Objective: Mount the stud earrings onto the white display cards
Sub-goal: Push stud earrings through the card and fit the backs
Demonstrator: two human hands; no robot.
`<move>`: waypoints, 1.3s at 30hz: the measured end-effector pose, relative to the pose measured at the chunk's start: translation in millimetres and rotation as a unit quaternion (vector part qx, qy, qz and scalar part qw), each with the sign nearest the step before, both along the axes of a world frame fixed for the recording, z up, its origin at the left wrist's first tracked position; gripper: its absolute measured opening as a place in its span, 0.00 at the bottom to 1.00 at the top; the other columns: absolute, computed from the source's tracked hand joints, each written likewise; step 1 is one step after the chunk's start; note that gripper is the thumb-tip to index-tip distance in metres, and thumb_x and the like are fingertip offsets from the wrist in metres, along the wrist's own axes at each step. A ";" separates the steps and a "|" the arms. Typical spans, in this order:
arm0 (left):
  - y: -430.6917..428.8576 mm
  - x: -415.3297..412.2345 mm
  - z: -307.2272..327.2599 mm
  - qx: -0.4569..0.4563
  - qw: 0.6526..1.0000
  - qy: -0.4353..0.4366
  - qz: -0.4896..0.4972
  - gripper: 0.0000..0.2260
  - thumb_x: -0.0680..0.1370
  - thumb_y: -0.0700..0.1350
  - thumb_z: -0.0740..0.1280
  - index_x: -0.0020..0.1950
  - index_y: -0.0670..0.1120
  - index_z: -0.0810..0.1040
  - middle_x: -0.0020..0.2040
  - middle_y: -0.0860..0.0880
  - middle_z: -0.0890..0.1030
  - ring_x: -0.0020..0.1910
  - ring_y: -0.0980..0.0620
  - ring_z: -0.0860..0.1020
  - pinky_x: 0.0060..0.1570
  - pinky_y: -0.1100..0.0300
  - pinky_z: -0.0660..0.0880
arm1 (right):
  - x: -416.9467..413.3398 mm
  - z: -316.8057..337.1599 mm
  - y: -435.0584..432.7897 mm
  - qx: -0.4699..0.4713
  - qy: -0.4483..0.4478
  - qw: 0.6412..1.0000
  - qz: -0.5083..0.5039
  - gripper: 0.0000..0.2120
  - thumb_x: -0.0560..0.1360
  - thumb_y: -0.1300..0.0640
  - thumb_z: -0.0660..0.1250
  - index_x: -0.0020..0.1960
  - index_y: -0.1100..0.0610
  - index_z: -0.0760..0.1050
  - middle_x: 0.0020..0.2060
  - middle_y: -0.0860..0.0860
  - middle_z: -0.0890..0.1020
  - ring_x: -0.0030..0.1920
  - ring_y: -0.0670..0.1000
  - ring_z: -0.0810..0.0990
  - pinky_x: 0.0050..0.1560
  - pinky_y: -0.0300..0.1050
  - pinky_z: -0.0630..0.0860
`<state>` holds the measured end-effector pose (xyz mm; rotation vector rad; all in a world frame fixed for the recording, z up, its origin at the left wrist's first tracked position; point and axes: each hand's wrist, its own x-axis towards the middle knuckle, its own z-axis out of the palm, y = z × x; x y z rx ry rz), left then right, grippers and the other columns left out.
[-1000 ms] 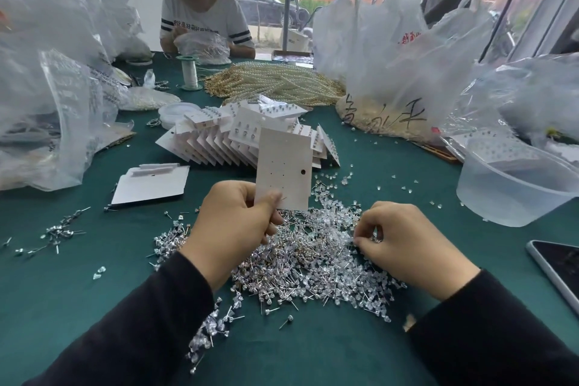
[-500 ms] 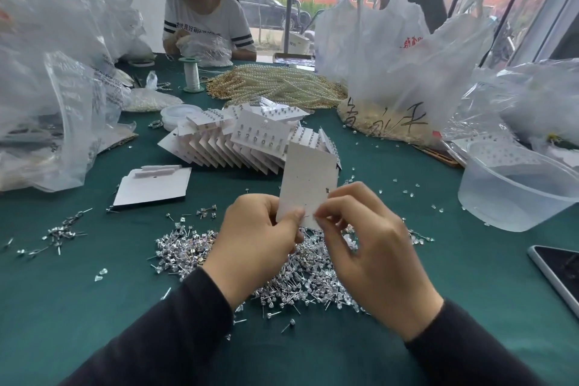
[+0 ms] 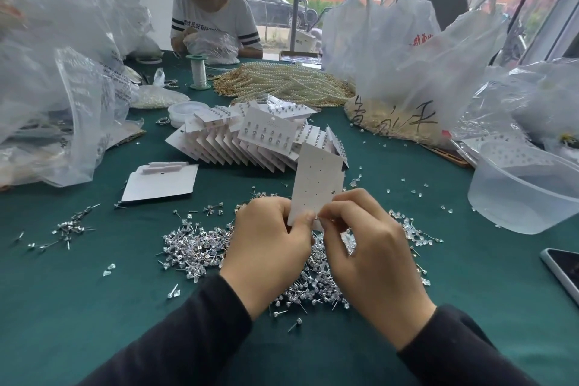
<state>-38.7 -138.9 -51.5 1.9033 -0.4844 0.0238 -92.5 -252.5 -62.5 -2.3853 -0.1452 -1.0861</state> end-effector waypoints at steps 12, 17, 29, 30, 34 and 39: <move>-1.8 -4.0 2.0 -0.073 0.992 0.085 -0.052 0.13 0.76 0.40 0.64 0.31 0.42 0.77 0.23 0.51 0.77 0.22 0.57 0.75 0.23 0.63 0.72 | -2.3 -2.8 2.9 0.009 -0.026 0.999 -0.026 0.03 0.69 0.66 0.67 0.37 0.63 0.79 0.36 0.53 0.79 0.34 0.49 0.78 0.38 0.41 0.75; 0.2 -2.4 1.8 -0.071 0.992 0.072 -0.074 0.13 0.76 0.40 0.64 0.31 0.42 0.77 0.23 0.52 0.77 0.23 0.57 0.75 0.23 0.64 0.71 | -2.7 -1.6 5.7 0.001 -0.028 0.999 -0.029 0.03 0.69 0.67 0.68 0.37 0.63 0.80 0.36 0.53 0.79 0.34 0.50 0.78 0.38 0.42 0.76; 9.0 19.4 -8.6 0.340 0.917 -0.167 -0.126 0.19 0.70 0.61 0.66 0.57 0.54 0.77 0.50 0.56 0.69 0.56 0.56 0.65 0.62 0.57 0.63 | -8.5 25.6 -32.6 0.302 0.005 0.953 -0.017 0.05 0.72 0.62 0.69 0.39 0.53 0.78 0.36 0.49 0.81 0.36 0.45 0.78 0.38 0.40 0.75; 7.7 18.8 -8.3 0.327 0.923 -0.161 -0.126 0.15 0.71 0.60 0.66 0.53 0.54 0.79 0.49 0.56 0.69 0.55 0.55 0.66 0.62 0.56 0.63 | -9.0 26.3 -32.0 0.321 0.010 0.947 -0.009 0.05 0.72 0.62 0.69 0.39 0.53 0.79 0.36 0.48 0.81 0.36 0.44 0.78 0.38 0.38 0.75; 7.3 21.8 -5.8 0.257 0.949 -0.145 -0.106 0.05 0.72 0.52 0.69 0.43 0.53 0.82 0.45 0.57 0.73 0.51 0.57 0.69 0.57 0.59 0.65 | -8.1 27.1 -31.6 0.449 0.026 0.892 0.042 0.08 0.72 0.64 0.68 0.37 0.53 0.79 0.31 0.44 0.81 0.34 0.42 0.77 0.36 0.33 0.74; 12.2 24.7 4.5 0.167 0.977 -0.099 -0.086 0.02 0.70 0.48 0.72 0.40 0.51 0.84 0.31 0.62 0.76 0.32 0.65 0.73 0.34 0.76 0.65 | -8.3 28.6 -36.2 0.601 0.068 0.787 0.119 0.02 0.64 0.59 0.69 0.35 0.56 0.80 0.33 0.51 0.82 0.36 0.47 0.79 0.37 0.36 0.77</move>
